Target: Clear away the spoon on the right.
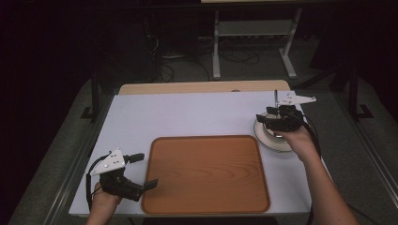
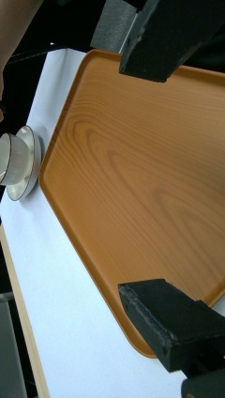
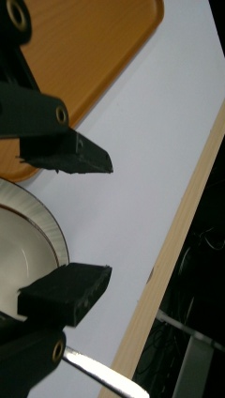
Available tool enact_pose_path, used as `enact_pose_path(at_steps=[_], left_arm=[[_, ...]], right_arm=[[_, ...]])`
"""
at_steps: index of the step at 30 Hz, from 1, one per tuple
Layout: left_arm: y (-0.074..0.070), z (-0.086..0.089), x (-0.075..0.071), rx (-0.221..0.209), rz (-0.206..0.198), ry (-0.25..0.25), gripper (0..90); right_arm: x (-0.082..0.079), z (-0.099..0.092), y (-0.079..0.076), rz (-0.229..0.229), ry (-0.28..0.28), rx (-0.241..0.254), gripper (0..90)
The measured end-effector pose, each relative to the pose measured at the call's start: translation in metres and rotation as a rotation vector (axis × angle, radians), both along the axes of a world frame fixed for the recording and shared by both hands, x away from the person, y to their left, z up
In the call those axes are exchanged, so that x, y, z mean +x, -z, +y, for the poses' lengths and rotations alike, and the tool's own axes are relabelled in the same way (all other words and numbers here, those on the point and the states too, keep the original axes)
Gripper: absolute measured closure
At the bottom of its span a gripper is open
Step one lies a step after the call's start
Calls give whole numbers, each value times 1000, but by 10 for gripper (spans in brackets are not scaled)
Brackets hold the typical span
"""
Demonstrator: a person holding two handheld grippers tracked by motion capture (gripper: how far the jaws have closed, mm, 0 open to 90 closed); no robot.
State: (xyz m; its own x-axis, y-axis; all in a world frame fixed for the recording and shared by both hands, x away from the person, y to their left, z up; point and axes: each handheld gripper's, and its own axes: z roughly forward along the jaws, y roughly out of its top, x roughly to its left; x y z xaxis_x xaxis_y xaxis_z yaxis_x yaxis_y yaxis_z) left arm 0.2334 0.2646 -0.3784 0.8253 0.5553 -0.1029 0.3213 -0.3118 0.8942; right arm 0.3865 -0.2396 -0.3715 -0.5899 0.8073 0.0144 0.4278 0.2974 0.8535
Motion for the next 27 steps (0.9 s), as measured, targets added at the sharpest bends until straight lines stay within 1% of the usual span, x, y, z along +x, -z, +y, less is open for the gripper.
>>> enact_pose_path(at_steps=[1,2,3,4,5,9,10,11,12,14,15,16,17,18,19,21,22,23,27], left_arm=[[0,0,0,0,0,0,0],[0,0,0,0,0,0,0],[0,0,0,-1,0,-1,0],[0,0,0,-1,0,-1,0],[0,1,0,0,-2,-2,0],[0,1,0,-1,0,-1,0],[0,1,0,-1,0,-1,0],[0,1,0,-1,-1,0,0],[0,1,0,0,-2,1,0],[0,1,0,0,-2,1,0],[0,1,0,-1,-1,1,0],[0,1,0,-1,-1,1,0],[0,1,0,-2,1,1,0],[0,1,0,-2,1,1,0],[0,1,0,-2,0,2,0],[0,1,0,-3,0,0,0],[0,1,0,-3,0,0,0],[0,1,0,-3,0,-1,0],[0,1,0,-2,1,0,0]], right_arm=[[4,-2,1,7,7,6,517],[4,-2,1,7,7,6,517],[8,-3,2,18,14,4,571],[8,-3,2,18,14,4,571],[11,-4,1,20,29,2,645],[19,-6,-2,33,57,-12,782],[19,-6,-2,33,57,-12,782],[22,-7,-2,42,63,-14,811],[26,-8,-2,46,79,-27,879],[28,-10,-2,46,86,-27,892],[33,-12,-1,51,105,-31,894],[33,-12,-1,51,105,-31,894],[39,-15,1,61,126,-27,894],[39,-15,1,61,126,-27,894],[44,-18,5,71,141,-31,894],[48,-21,8,79,158,-34,894],[48,-21,8,79,158,-34,894],[51,-24,10,87,176,-31,894],[57,-27,13,100,192,-40,894]])
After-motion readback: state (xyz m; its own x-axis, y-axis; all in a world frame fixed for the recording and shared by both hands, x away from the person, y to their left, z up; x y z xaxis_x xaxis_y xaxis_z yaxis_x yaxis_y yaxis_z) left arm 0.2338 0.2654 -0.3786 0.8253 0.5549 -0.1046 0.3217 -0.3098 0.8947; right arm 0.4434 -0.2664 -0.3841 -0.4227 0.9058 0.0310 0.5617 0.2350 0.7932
